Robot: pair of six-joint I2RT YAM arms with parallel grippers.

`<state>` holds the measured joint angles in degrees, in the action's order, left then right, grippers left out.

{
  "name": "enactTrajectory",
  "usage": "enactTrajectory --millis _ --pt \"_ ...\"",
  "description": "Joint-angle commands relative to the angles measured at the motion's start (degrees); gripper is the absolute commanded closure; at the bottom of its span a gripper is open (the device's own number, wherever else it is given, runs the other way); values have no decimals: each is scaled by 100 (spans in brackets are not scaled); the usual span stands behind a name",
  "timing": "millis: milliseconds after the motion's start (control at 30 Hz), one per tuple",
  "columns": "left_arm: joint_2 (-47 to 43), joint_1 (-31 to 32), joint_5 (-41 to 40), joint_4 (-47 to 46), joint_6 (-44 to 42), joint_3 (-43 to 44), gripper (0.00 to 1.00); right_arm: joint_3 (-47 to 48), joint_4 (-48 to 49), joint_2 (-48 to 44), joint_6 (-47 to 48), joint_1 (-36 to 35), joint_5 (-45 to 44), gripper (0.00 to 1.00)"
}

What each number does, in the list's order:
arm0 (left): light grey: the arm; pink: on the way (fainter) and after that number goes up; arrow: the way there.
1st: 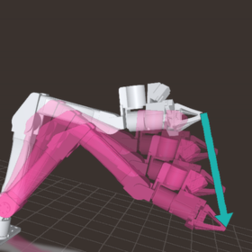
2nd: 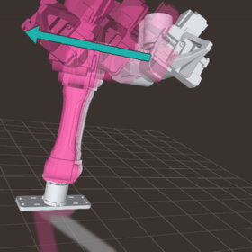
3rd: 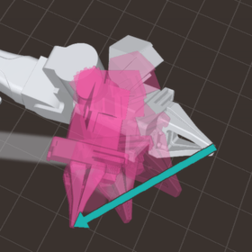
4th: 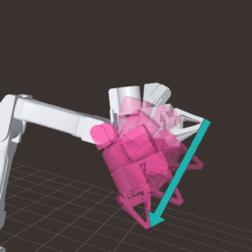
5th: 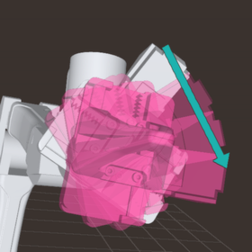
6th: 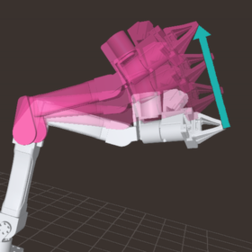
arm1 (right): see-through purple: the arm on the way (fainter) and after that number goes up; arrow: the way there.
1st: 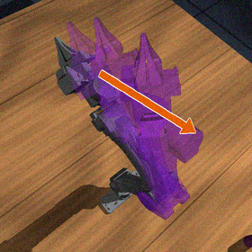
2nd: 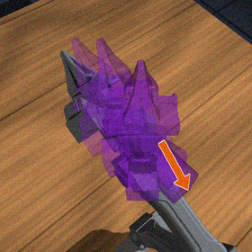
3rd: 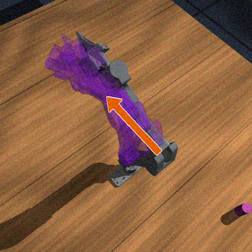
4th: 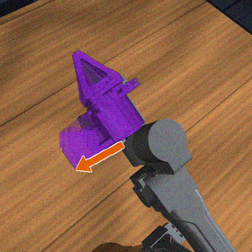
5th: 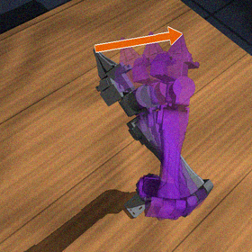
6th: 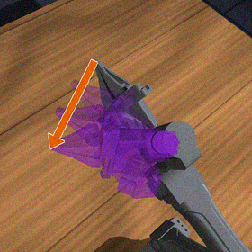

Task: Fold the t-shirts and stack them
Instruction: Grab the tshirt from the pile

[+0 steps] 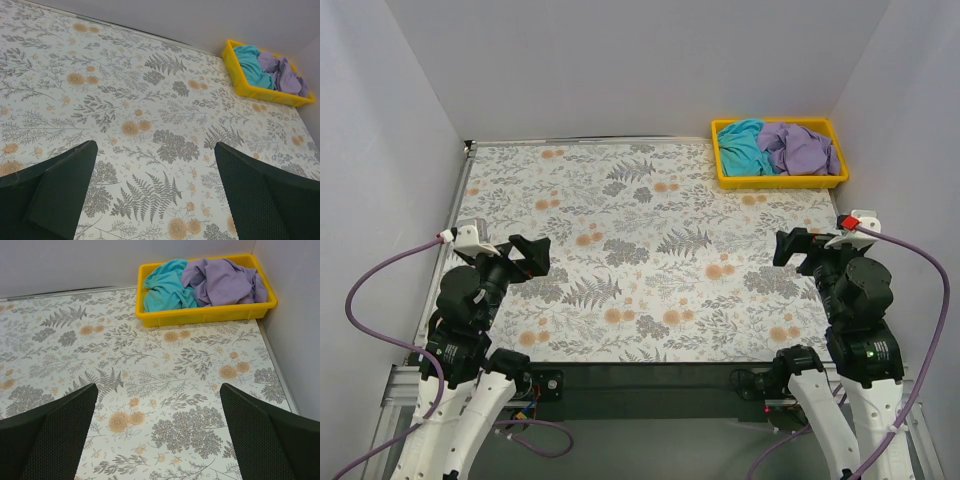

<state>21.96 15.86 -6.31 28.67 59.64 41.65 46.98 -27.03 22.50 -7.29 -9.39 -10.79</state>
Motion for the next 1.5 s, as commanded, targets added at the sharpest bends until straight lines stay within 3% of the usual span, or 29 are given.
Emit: enactTrajectory --millis 0,300,433,633,833,1100,1467 --pt "11 -39 -108 -28 4 -60 2 92 119 96 17 7 -64 2" --pt "37 -39 -371 122 188 -25 2 232 250 895 87 7 -64 2" --pt "63 -39 -397 95 416 -122 2 443 391 1615 210 7 -599 2" --pt "-104 -39 -222 43 751 -412 2 1233 470 3434 439 130 -1249 2" --pt "-86 -39 -143 122 883 -429 2 2270 935 5210 448 622 -1101 2" --pt "396 -39 -178 113 1015 -342 2 3580 1516 7275 456 1316 -504 11" --pt "1267 -39 -275 -308 1147 -175 2 5549 2228 9719 703 1475 -3 12"
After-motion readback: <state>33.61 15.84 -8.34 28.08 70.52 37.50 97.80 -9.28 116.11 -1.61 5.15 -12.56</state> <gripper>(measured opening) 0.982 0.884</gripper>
